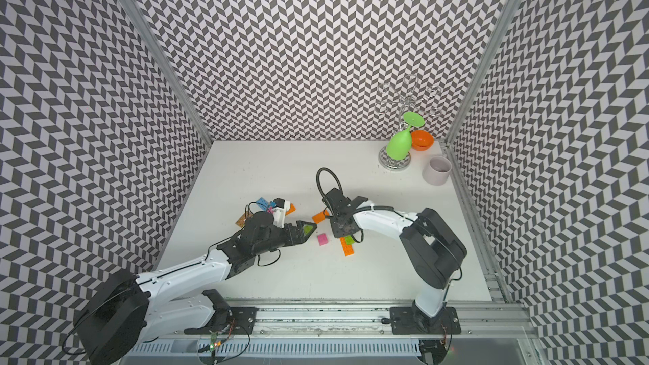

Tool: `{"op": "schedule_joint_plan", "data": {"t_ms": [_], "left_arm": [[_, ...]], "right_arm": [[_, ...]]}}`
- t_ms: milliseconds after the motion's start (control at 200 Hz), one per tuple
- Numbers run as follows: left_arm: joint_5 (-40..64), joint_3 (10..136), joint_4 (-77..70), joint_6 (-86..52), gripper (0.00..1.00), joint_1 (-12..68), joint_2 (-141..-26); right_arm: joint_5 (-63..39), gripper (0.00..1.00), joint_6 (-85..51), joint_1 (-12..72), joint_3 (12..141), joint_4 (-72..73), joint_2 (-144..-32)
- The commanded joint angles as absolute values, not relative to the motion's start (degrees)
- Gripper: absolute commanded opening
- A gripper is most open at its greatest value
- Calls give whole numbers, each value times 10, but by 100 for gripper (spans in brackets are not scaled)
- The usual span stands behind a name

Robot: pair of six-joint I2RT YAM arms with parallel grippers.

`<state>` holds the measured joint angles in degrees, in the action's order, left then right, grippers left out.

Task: Assemble a small pinwheel with lego
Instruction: Assemble the lego brick with the lego brick.

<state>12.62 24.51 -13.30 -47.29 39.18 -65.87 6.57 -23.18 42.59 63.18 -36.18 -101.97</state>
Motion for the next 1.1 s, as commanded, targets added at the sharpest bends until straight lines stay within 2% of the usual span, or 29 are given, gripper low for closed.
{"op": "schedule_joint_plan", "data": {"t_ms": [0,721,1092], "left_arm": [[130,236,-127,-464,96,381,-645],[143,229,-124,-462,96,370,-631],[143,220,-129,-461,96,370,-632]], "right_arm": [[66,14,-236,421,580,-403,-1081],[62,14,-257,444,557,-457,-997],[83,11,-251,445,573,-461,-1048]]}}
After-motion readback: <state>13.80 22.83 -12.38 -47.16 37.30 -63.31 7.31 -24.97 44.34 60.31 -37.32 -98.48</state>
